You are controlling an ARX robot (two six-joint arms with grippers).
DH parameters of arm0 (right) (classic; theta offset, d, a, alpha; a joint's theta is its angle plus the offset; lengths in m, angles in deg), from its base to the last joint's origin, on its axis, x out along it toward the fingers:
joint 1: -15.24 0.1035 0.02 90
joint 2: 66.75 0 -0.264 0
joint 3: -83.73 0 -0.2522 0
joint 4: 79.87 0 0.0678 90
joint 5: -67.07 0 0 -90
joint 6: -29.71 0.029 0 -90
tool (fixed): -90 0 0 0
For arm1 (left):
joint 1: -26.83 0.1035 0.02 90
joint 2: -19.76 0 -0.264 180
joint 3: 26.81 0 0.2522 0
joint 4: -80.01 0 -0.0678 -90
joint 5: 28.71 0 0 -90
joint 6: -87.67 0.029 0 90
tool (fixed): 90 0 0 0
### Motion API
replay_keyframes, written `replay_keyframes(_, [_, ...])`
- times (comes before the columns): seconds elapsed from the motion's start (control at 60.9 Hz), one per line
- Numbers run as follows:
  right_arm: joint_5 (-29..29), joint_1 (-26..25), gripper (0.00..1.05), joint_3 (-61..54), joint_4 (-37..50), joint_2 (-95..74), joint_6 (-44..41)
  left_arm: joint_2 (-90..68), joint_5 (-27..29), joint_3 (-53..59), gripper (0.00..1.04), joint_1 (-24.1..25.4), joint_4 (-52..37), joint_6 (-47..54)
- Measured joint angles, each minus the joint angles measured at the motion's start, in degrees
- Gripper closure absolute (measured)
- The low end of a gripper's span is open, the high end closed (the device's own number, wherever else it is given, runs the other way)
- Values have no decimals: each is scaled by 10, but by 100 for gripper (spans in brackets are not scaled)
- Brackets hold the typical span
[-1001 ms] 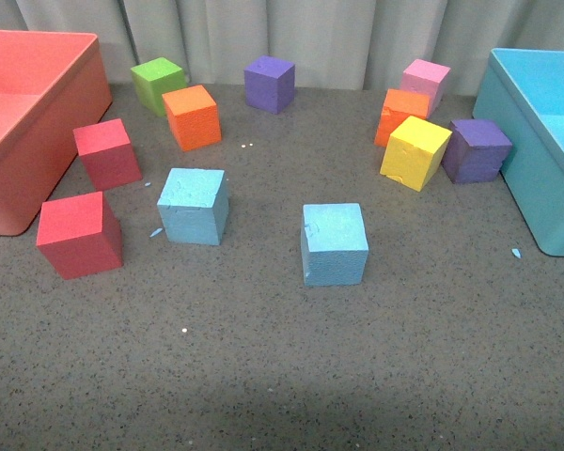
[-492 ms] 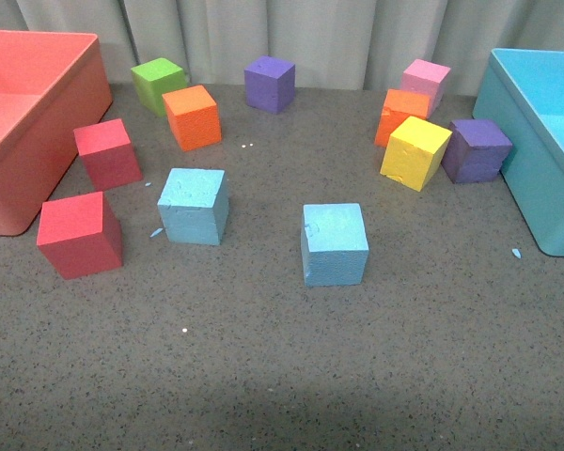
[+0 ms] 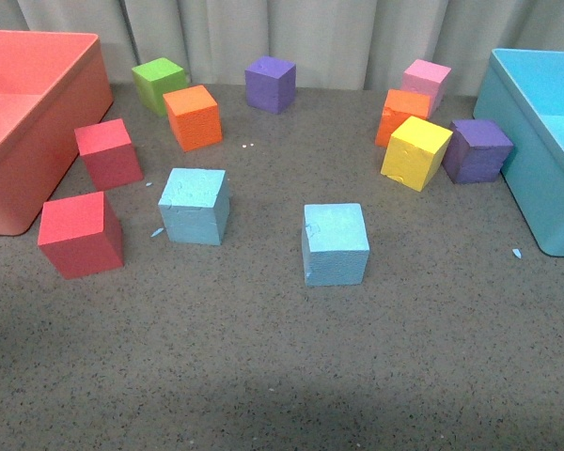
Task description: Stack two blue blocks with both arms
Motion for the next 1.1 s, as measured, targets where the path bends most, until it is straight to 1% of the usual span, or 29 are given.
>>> replay_keyframes(0.066, [0,0,9,0,0,0,0,-110,-10,-57,7,-10,-5,-4])
replay_keyframes(0.131, [0,0,9,0,0,0,0,-193,-24,-107,7,-17,9,-10])
replay_keyframes(0.197, [0,0,9,0,0,0,0,-264,-28,-157,7,-26,32,-7])
replay_keyframes(0.263, [0,0,9,0,0,0,0,-364,-34,-247,7,-35,90,-9])
replay_keyframes(0.345, [0,0,9,0,0,0,0,-431,-46,-313,7,-42,132,-14])
replay_keyframes(0.542, [0,0,9,0,0,0,0,-559,-47,-442,7,-67,207,-30])
replay_keyframes(0.656, [0,0,9,0,0,0,0,-596,-53,-473,7,-76,225,-30])
replay_keyframes(0.837, [0,0,9,0,0,0,0,-644,-47,-513,7,-85,247,-32])
replay_keyframes(0.935, [0,0,9,0,0,0,0,-664,-59,-532,7,-88,261,-43])
replay_keyframes(1.099, [0,0,9,0,0,0,0,-696,-59,-565,7,-94,284,-50])
